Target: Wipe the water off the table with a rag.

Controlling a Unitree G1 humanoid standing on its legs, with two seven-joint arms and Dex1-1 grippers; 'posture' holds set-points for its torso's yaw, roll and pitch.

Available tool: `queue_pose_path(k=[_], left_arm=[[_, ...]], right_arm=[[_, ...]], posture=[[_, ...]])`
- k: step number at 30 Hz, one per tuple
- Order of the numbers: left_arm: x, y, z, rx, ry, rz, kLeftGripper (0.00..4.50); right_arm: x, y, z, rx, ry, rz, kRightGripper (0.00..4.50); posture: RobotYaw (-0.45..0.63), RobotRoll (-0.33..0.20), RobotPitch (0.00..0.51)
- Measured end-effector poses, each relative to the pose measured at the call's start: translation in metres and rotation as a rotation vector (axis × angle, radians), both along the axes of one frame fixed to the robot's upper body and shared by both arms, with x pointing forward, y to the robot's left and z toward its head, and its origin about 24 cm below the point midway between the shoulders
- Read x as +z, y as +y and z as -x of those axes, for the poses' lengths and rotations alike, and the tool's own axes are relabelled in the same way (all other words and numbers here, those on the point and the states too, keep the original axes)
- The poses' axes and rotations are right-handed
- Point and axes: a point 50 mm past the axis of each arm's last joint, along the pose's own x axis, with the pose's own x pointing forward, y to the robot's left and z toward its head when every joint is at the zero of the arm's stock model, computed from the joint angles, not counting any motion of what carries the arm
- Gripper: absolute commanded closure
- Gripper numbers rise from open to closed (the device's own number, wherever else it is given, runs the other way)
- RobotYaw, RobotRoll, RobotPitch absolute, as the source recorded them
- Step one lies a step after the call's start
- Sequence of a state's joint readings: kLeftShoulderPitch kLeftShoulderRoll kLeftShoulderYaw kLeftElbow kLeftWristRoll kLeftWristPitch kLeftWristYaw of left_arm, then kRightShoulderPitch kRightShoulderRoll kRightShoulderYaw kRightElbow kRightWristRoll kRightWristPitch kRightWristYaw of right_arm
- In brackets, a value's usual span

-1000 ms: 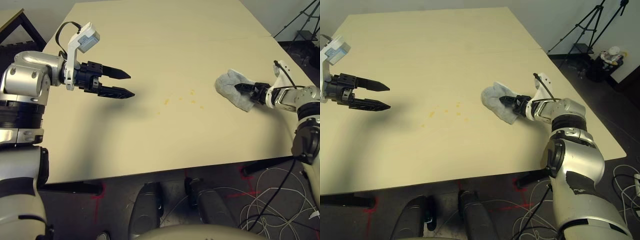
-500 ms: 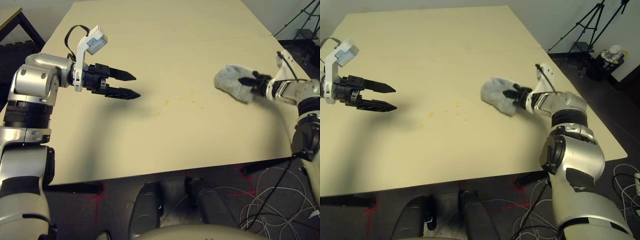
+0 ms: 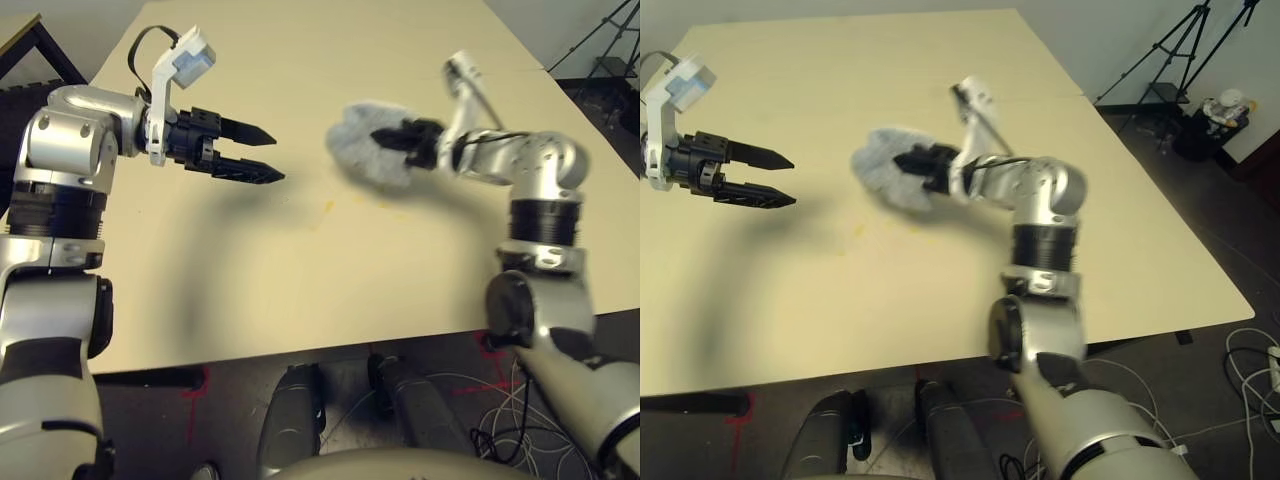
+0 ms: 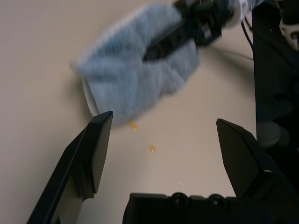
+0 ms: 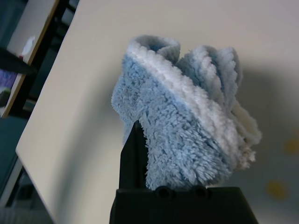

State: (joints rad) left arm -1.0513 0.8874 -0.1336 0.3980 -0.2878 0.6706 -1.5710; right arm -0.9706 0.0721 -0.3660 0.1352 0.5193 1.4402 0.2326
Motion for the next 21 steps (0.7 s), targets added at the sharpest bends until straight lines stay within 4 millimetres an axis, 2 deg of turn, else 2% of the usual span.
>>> queue_pose_path(k=[4, 11, 21], left_arm=[[0.000, 0.000, 0.000, -0.005, 0.002, -0.005, 0.00], [-0.005, 0.002, 0.001, -0.002, 0.020, -0.007, 0.00], [-0.010, 0.002, 0.000, 0.010, 0.031, -0.005, 0.00]], right_arm=[[-0.007, 0.001, 0.005, -0.003, 0.035, 0.047, 4.49], [-0.045, -0.010, 0.005, -0.073, 0.176, 0.130, 4.49], [-0.051, 0.000, 0.004, -0.049, 0.183, 0.166, 4.49]], posture=[[-0.02, 0.000, 0.170], [-0.01, 0.000, 0.172], [-0.02, 0.000, 0.176]])
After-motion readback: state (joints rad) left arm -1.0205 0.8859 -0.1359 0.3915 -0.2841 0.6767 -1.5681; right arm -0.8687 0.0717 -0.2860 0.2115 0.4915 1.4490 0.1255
